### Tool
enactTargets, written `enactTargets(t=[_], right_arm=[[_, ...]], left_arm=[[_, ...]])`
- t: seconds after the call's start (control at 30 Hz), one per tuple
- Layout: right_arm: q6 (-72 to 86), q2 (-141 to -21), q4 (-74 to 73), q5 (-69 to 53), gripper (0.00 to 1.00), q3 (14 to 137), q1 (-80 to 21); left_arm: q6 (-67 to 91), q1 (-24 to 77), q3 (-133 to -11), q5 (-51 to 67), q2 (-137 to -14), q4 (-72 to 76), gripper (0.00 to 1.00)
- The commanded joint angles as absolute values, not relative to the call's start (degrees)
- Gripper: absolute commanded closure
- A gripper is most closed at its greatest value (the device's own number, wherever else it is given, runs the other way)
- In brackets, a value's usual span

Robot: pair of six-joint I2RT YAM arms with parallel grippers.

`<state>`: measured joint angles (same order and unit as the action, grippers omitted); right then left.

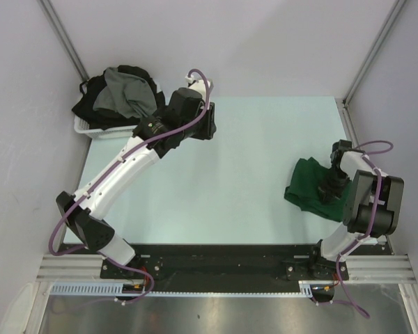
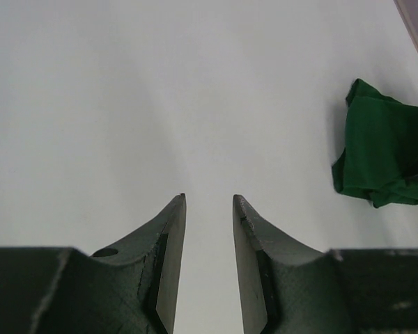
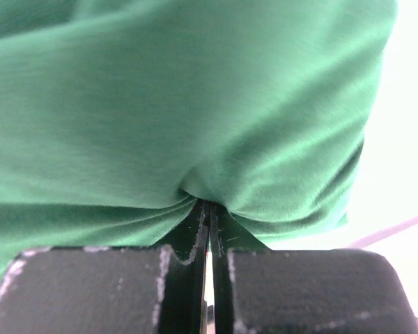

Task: Fold and stack the t-shirts
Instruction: Put the neatly folded tshirt into the corner of the board with the right arm

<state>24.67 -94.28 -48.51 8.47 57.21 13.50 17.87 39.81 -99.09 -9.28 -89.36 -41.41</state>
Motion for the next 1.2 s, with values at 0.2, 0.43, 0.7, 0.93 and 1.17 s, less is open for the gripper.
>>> enactTargets(t=[0.2, 0.43, 0.7, 0.93, 1.17], right_arm=[[22.24, -96.50, -50.53, 21.09, 1.00, 62.40, 16.35], [20.83, -96.41, -51.33, 20.57, 1.00, 65.12, 19.60], [19.95, -95.37, -52.03, 17.33, 1.00, 66.18, 20.22], [21.62, -91.06, -56.77, 12.92, 1.00, 74.60, 15.92], [22.94, -89.21, -58.80, 11.52, 1.00, 74.98, 12.48]], left_arm=[[17.49, 39.38, -100.37, -8.79, -88.24, -40.43, 0.62], [17.58, 39.37, -102.13, -8.35, -89.64, -40.25, 0.62], [17.84, 39.29, -103.27, -8.09, -90.97, -40.25, 0.62], [18.02, 39.20, -103.10, -7.65, -91.49, -40.25, 0.62], [18.54, 39.20, -103.45, -7.29, -92.11, -40.52, 0.62]])
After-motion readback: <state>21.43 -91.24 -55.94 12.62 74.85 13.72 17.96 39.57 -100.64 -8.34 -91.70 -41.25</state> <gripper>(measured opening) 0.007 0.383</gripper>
